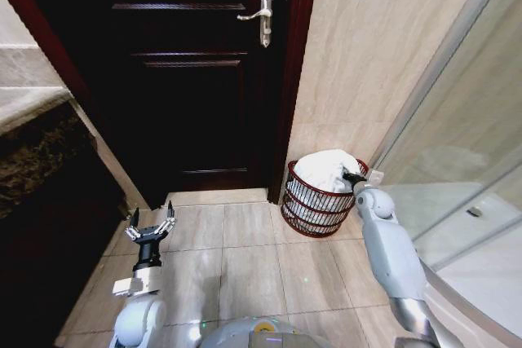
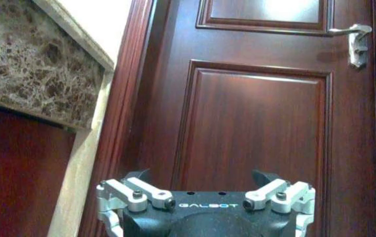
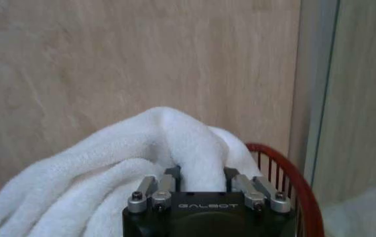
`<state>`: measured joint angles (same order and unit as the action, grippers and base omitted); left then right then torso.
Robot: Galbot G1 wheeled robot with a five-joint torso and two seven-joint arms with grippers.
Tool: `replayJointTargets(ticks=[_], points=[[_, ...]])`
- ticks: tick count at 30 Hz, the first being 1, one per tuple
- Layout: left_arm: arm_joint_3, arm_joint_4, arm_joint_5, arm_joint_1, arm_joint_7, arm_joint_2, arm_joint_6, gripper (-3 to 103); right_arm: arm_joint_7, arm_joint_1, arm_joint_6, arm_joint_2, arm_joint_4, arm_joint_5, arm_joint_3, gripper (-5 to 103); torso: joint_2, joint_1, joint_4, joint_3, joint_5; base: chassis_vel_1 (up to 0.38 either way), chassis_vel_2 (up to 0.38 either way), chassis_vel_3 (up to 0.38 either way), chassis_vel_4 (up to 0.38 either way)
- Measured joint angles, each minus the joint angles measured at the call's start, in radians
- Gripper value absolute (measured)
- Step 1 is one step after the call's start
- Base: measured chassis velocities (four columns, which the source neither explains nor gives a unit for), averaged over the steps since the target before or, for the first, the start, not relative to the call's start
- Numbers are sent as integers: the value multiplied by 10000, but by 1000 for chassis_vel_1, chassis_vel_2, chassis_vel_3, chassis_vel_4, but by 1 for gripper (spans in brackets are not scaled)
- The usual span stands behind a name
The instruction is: Discard the used towel into the hamper.
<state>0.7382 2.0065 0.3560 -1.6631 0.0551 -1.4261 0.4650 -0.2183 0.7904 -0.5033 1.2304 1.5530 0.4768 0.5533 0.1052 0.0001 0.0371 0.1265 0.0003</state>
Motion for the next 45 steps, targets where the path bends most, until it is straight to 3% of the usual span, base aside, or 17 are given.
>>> replayJointTargets(ticks=[2,4,6,11,16,18,25,33,38,45], points=[[60,5,84,49,-29,37,-6,100,-74,324,-209,-185,684,-87,28,54,3,-1,-2,-1,-8,0,0,0,0],[70,5,101,53,-33,48,-13,100,-76,396,-279,-233,816,-87,43,54,3,-1,-2,0,-5,0,0,0,0],[91,5,173,83,-41,104,-38,100,-71,629,-363,-404,1085,-92,117,65,5,-1,-4,1,-4,0,0,0,0],[88,-18,209,109,-44,130,-40,100,-52,621,152,-472,1239,28,100,86,7,-1,-5,3,-3,0,0,0,0],[106,-32,207,110,-44,115,-34,100,331,-83,615,-396,1004,397,-248,99,9,-1,-3,4,-6,0,0,0,0],[163,-32,191,118,-54,68,-49,100,776,-675,1015,-286,407,397,-520,100,9,-1,1,5,-3,0,0,0,0],[175,-19,-24,149,-68,-135,-161,100,1137,-1353,1074,-24,-1078,153,-845,100,9,-1,1,7,-2,0,0,0,0],[6,14,-289,293,-70,-366,-259,100,1128,-1303,-173,-168,-2152,422,-1292,100,10,-1,-4,7,-3,0,0,0,0],[-55,-39,-289,255,-57,-425,-188,100,1175,-1699,-1469,-268,-2628,999,-1683,100,12,-1,-4,6,-6,0,0,0,0],[28,-103,-124,234,-23,-453,-83,100,822,-2277,-2250,-312,-3125,1674,-2323,100,12,-1,-3,7,-5,0,0,0,0]])
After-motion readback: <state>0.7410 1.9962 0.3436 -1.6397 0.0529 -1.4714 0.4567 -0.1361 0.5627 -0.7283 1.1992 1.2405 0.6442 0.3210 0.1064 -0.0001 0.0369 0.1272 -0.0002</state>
